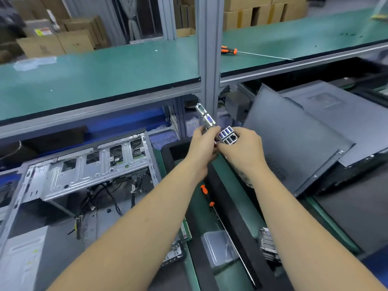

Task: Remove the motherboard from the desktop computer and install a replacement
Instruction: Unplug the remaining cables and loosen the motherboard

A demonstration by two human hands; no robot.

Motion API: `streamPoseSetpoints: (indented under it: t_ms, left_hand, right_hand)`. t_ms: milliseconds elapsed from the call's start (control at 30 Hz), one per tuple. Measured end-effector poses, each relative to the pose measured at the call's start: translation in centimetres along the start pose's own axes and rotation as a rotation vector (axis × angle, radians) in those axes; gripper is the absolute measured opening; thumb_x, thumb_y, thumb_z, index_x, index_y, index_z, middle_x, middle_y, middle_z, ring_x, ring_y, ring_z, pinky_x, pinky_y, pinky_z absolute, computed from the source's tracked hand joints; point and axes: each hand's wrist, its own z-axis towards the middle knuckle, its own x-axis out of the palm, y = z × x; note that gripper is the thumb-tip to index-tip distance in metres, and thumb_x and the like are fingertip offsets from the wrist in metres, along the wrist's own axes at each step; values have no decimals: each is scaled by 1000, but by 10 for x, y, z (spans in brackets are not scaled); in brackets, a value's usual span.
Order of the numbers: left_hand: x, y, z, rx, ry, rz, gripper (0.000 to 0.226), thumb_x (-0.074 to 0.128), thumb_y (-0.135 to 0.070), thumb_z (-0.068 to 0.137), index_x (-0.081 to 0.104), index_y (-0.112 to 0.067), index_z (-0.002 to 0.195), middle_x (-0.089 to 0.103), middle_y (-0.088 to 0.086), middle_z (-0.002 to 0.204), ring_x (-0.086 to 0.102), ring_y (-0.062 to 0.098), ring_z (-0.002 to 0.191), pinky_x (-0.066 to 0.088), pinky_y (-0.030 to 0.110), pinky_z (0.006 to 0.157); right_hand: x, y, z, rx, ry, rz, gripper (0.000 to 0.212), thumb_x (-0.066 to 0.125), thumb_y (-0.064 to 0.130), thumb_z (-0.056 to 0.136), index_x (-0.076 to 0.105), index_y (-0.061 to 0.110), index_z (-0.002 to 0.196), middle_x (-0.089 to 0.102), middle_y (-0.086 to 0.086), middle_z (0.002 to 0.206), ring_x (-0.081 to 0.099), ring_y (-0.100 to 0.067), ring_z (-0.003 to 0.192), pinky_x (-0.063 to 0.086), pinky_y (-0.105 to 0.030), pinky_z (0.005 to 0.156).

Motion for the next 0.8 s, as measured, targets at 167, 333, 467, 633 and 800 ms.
streamPoseSetpoints:
  t_ms: [167, 333, 467, 633, 800]
  left_hand:
    - [-17, 19, 10, -3, -165, 39, 20, 55, -27, 97, 54, -31, 117, 59, -9, 102, 63, 18, 98, 53, 36, 88]
    - [-36, 34, 15, 12, -217, 141, 39, 55, -21, 96, 46, -28, 133, 60, -5, 110, 66, 24, 100, 57, 39, 85]
    - [-46, 38, 20, 30, -208, 194, 38, 61, -20, 94, 48, -29, 128, 62, -3, 107, 68, 21, 94, 57, 34, 76]
    - [-54, 45, 26, 10, -221, 241, 31, 55, -17, 95, 51, -27, 124, 63, -3, 102, 66, 15, 83, 55, 32, 72]
    - [-65, 34, 32, 175, -171, 354, 20, 57, -6, 93, 64, -25, 93, 68, 0, 88, 65, 6, 62, 53, 29, 60]
  right_hand:
    - [31, -26, 11, 56, 53, -118, 20, 69, 20, 73, 55, 13, 62, 58, 1, 61, 50, -15, 57, 31, -23, 46]
    - [76, -43, 26, 161, 128, -301, 21, 74, 21, 78, 59, 9, 87, 62, -6, 87, 56, -23, 80, 38, -26, 56]
    - [108, -60, 27, 170, 102, -476, 28, 72, 20, 84, 58, 6, 104, 63, -13, 104, 54, -30, 101, 44, -34, 78]
    - [135, -71, 32, 205, 119, -489, 32, 73, 24, 85, 57, 6, 106, 62, -14, 107, 51, -30, 104, 45, -36, 82]
    - [147, -79, 38, 195, 232, -546, 41, 73, 36, 84, 55, 7, 107, 62, -13, 110, 55, -31, 108, 42, -37, 90]
